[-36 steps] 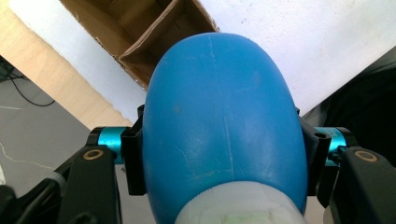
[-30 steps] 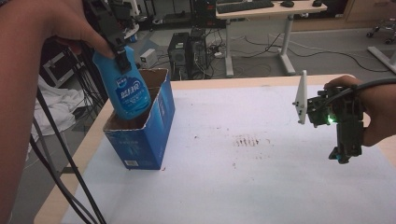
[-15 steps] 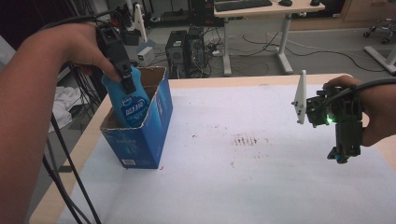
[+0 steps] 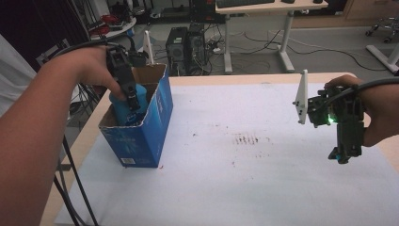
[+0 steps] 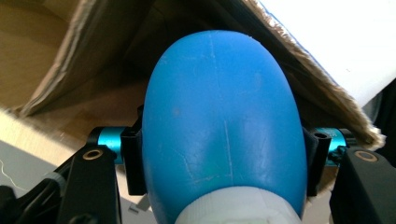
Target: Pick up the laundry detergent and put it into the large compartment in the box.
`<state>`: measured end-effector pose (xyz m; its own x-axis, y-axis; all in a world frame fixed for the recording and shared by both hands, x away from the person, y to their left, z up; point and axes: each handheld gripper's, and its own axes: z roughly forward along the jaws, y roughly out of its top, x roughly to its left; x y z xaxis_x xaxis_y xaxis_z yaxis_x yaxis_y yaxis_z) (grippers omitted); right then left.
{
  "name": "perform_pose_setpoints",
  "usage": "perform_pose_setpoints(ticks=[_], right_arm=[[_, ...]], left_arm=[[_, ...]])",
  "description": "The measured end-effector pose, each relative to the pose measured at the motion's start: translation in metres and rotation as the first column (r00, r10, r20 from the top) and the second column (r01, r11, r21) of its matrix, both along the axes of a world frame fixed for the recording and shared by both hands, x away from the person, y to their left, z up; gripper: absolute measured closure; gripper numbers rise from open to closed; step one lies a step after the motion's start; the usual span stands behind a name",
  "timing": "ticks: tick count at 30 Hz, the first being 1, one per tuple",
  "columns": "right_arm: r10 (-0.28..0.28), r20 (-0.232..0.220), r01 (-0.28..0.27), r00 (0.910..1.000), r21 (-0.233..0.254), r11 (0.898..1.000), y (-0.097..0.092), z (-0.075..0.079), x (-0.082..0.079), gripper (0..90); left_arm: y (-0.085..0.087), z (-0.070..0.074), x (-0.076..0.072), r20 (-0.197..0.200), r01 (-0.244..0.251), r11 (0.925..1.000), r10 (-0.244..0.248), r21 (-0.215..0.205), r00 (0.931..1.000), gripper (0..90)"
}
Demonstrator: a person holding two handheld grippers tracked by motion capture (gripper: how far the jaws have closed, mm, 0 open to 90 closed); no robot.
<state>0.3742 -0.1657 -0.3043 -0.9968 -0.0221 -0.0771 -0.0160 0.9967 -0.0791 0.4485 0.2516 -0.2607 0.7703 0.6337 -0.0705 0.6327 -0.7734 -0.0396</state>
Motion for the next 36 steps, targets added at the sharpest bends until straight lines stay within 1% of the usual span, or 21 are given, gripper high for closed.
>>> perform_pose_setpoints(ticks=[1,2,4,6,7,10,16,17,18,20,27,32,34,36], right_arm=[[0.001,0.002,-0.001,1.0,0.001,1.0,0.0,0.0,0.0,1.8],[0.001,0.0,-0.001,1.0,0.0,1.0,0.0,0.0,0.0,1.8],[0.0,-0.003,0.0,1.0,-0.002,1.0,0.0,-0.001,0.0,1.8],[0.001,-0.005,-0.001,1.0,-0.005,1.0,0.0,-0.001,0.0,1.8],[-0.001,-0.005,0.001,1.0,-0.009,1.0,0.001,-0.001,-0.001,1.8],[0.002,-0.003,-0.002,1.0,-0.006,1.0,0.0,-0.001,0.0,1.8],[0.005,-0.002,-0.005,1.0,-0.004,1.0,0.0,-0.001,0.0,1.8],[-0.008,-0.004,0.008,1.0,-0.012,1.0,0.001,-0.001,-0.002,1.8],[0.003,-0.002,-0.003,1.0,-0.007,1.0,0.001,-0.002,-0.001,1.8],[0.006,-0.005,-0.006,1.0,-0.006,1.0,0.001,-0.002,-0.001,1.8],[0.006,-0.002,-0.006,1.0,-0.005,1.0,0.002,-0.002,-0.002,1.8],[0.004,-0.003,-0.004,1.0,-0.007,1.0,0.002,-0.001,-0.003,1.8],[0.009,-0.002,-0.009,1.0,-0.005,1.0,0.001,-0.001,-0.003,1.8],[0.0,0.0,0.0,1.0,-0.008,1.0,0.001,-0.001,-0.003,1.8]], left_arm=[[0.0,-0.003,0.0,0.002,0.016,0.9999,-0.016,0.001,0.9999,37.1],[0.0,-0.005,-0.001,0.005,0.021,0.9998,-0.021,0.001,0.9998,37.1],[-0.001,-0.009,-0.001,0.006,0.045,0.999,-0.045,0.006,0.999,37.1],[-0.001,-0.011,-0.002,0.009,0.052,0.9986,-0.052,0.005,0.9986,37.1],[-0.001,-0.014,-0.002,0.007,0.065,0.9979,-0.065,0.006,0.9979,37.1],[0.0,-0.017,-0.003,0.004,0.065,0.9979,-0.065,0.003,0.9979,37.0],[0.0,-0.027,-0.005,0.005,0.075,0.997,-0.076,0.019,0.9971,37.1],[0.0,-0.029,-0.005,0.006,0.08,0.9966,-0.08,0.019,0.9968,37.1],[0.0,-0.03,-0.005,0.008,0.081,0.9966,-0.081,0.017,0.9967,37.0],[0.001,-0.03,-0.005,0.023,0.077,0.997,-0.076,-0.01,0.9968,37.1],[-0.001,-0.031,-0.006,0.022,0.093,0.9956,-0.093,0.008,0.9954,37.0],[0.001,-0.031,-0.005,0.016,0.092,0.9957,-0.092,0.008,0.9956,36.9],[0.002,-0.031,-0.005,0.016,0.096,0.9954,-0.096,0.007,0.9952,36.8],[0.002,-0.031,-0.005,0.014,0.107,0.9943,-0.107,0.0,0.9942,36.4]])
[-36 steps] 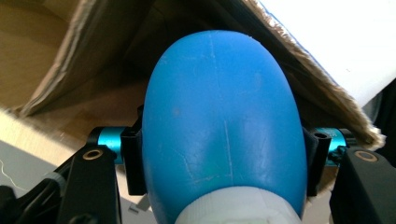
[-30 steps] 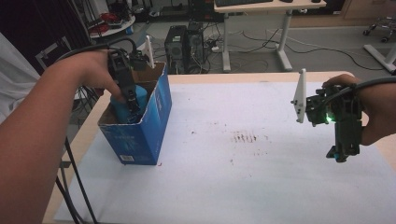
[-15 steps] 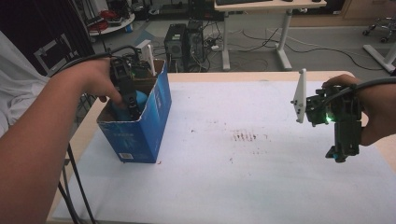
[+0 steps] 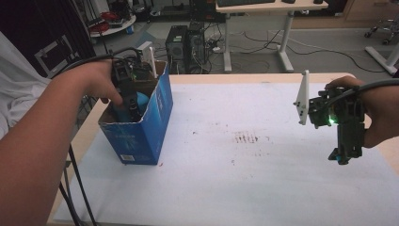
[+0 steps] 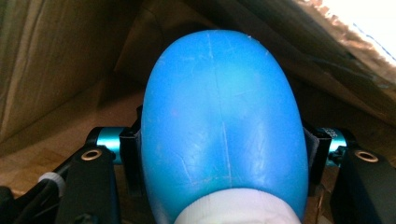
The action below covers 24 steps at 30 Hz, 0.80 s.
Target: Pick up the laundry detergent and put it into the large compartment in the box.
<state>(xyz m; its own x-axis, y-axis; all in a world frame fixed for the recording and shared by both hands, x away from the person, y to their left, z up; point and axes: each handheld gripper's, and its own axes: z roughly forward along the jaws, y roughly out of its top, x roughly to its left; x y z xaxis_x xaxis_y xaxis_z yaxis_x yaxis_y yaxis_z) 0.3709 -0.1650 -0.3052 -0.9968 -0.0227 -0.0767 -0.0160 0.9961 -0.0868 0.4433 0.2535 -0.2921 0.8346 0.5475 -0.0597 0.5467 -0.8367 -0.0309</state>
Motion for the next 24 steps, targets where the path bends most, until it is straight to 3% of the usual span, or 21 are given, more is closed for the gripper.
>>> perform_pose_setpoints(ticks=[14,24], right_arm=[[-0.014,0.003,0.014,0.9999,-0.004,1.0,-0.0022,0.0017,-0.0026,1.8],[0.003,0.003,-0.003,1.0,0.005,1.0,-0.0003,0.001,-0.0019,1.8]], left_arm=[[-0.001,-0.0001,-0.0011,-0.009,0.003,1.0,-0.003,0.004,1.0,31.2],[-0.0008,0.0093,-0.0045,-0.002,0.005,0.9999,-0.005,0.009,1.0,29.1]])
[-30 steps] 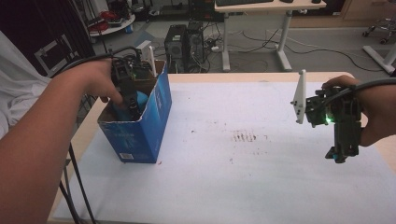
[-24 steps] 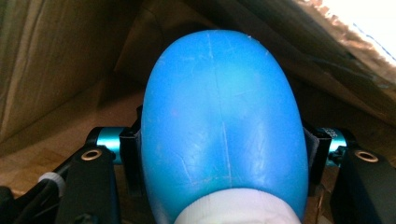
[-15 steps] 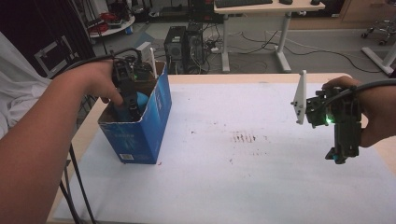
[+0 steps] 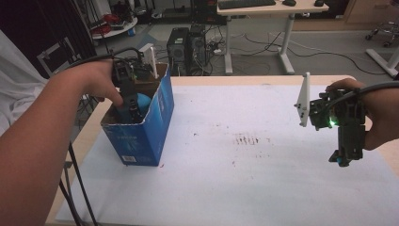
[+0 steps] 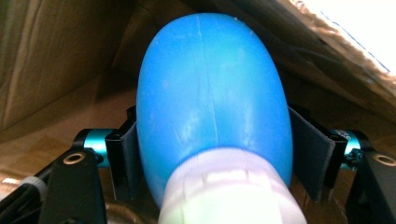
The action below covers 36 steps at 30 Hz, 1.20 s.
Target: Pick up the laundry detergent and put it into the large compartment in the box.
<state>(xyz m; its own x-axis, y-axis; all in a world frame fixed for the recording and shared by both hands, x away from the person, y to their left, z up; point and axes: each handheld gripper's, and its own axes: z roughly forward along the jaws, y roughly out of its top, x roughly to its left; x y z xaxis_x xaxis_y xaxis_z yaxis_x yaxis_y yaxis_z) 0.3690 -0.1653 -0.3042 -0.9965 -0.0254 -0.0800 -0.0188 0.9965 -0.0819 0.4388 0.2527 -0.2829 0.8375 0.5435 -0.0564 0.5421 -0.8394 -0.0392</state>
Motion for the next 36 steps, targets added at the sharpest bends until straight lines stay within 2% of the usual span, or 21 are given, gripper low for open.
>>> perform_pose_setpoints(ticks=[5,6,9,14,22,25,27,29,31,36], right_arm=[[0.002,0.001,-0.002,1.0,0.001,1.0,0.0,0.0,0.0,1.8],[0.001,0.001,-0.001,1.0,0.001,1.0,0.0,0.0,0.0,1.8],[-0.002,0.0,0.002,1.0,0.001,1.0,-0.001,0.0,0.0,1.8],[-0.002,0.0,0.002,1.0,0.005,1.0,-0.002,0.0,0.0,1.8],[0.006,0.001,-0.006,1.0,0.009,1.0,-0.002,0.0,-0.001,1.8],[0.006,0.003,-0.006,1.0,0.01,1.0,-0.002,0.0,-0.001,1.8],[0.001,0.002,-0.001,1.0,0.008,1.0,-0.002,0.0,-0.001,1.8],[0.004,0.001,-0.004,1.0,0.01,1.0,-0.002,0.0,-0.001,1.8],[0.005,0.002,-0.005,1.0,0.012,1.0,-0.003,0.0,-0.001,1.8],[0.005,-0.003,-0.005,1.0,0.008,1.0,-0.003,0.0,-0.001,1.8]], left_arm=[[0.001,0.006,-0.001,0.013,-0.003,1.0,0.002,0.002,0.9999,27.3],[0.002,0.01,-0.002,0.033,-0.011,0.9998,0.011,0.013,0.9994,27.3],[0.004,0.015,-0.003,0.043,-0.016,0.9998,0.015,0.012,0.9989,24.9],[0.005,0.022,-0.005,0.052,-0.025,0.9996,0.024,0.015,0.9984,22.0],[0.0,0.037,-0.01,0.067,-0.012,0.9998,0.011,0.013,0.9977,17.0],[-0.003,0.044,-0.012,0.072,-0.004,0.9999,0.003,0.01,0.9974,16.6],[-0.006,0.049,-0.013,0.078,0.002,1.0,-0.003,0.009,0.997,12.9],[-0.01,0.054,-0.014,0.078,0.007,1.0,-0.007,-0.004,0.997,12.8],[-0.015,0.059,-0.015,0.079,0.024,0.9997,-0.024,0.001,0.9966,9.4],[-0.026,0.074,-0.014,0.082,0.043,0.9991,-0.043,-0.002,0.9957,9.4]])
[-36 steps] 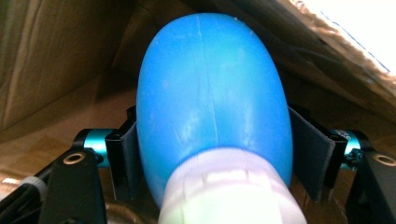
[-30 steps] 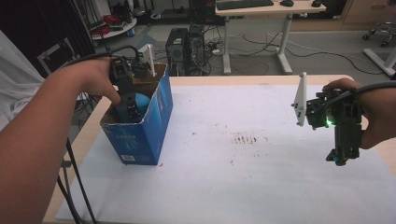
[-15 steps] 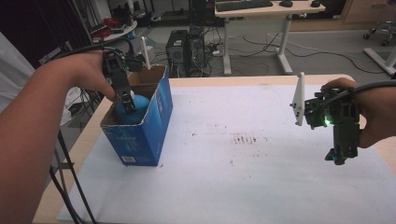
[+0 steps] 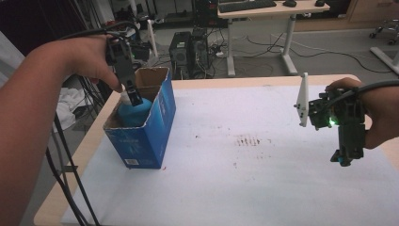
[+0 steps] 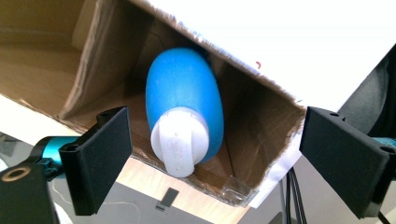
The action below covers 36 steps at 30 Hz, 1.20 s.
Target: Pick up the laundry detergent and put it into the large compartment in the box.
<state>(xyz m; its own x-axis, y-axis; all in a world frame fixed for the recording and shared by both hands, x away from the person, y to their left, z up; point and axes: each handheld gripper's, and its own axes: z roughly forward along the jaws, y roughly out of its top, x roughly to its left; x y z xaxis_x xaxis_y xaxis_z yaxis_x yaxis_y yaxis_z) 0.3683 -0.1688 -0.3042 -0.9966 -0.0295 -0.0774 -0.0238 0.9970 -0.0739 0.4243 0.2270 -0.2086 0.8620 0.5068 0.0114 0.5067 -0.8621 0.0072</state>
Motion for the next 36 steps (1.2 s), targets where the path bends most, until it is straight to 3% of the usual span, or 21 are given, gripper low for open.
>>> perform_pose_setpoints(ticks=[7,10,13,16,20,24,26,28,36], right_arm=[[0.0,-0.001,0.0,1.0,0.009,1.0,-0.003,0.003,0.001,1.8],[-0.007,-0.003,0.007,1.0,0.009,1.0,-0.003,0.004,0.001,1.8],[-0.002,0.0,0.002,1.0,0.015,1.0,-0.003,0.005,0.0,1.8],[0.001,-0.002,-0.001,1.0,0.016,1.0,-0.002,0.007,0.0,1.8],[0.004,0.003,-0.004,1.0,0.006,1.0,-0.001,0.012,0.0,1.8],[-0.002,0.014,0.001,0.9999,0.008,1.0,0.0,0.019,0.001,1.8],[0.004,0.015,-0.004,0.9999,0.006,1.0,0.0,0.023,0.002,1.8],[0.001,0.017,-0.001,0.9998,0.001,1.0,0.001,0.026,0.002,1.8],[-0.005,0.028,0.005,0.9996,-0.011,1.0,0.009,0.037,-0.001,1.8]], left_arm=[[-0.021,0.013,-0.001,0.015,0.055,0.9985,-0.055,0.006,0.9984,1.7],[-0.033,0.013,-0.004,-0.021,0.098,0.9952,-0.098,-0.009,0.995,1.7],[-0.048,0.011,-0.006,-0.025,0.164,0.9864,-0.164,-0.014,0.9861,1.7],[-0.064,0.009,-0.008,-0.005,0.225,0.9743,-0.225,-0.001,0.9743,1.7],[-0.08,0.008,-0.008,0.006,0.275,0.9609,-0.275,-0.033,0.9614,1.7],[-0.093,0.002,-0.009,-0.003,0.305,0.9518,-0.305,-0.035,0.9523,1.7],[-0.1,0.0,-0.009,0.002,0.329,0.9442,-0.329,-0.018,0.9443,1.7],[-0.105,-0.004,-0.009,-0.001,0.348,0.9372,-0.348,-0.027,0.9375,1.7],[-0.124,-0.016,-0.011,-0.012,0.38,0.9249,-0.38,0.003,0.9248,1.8]])
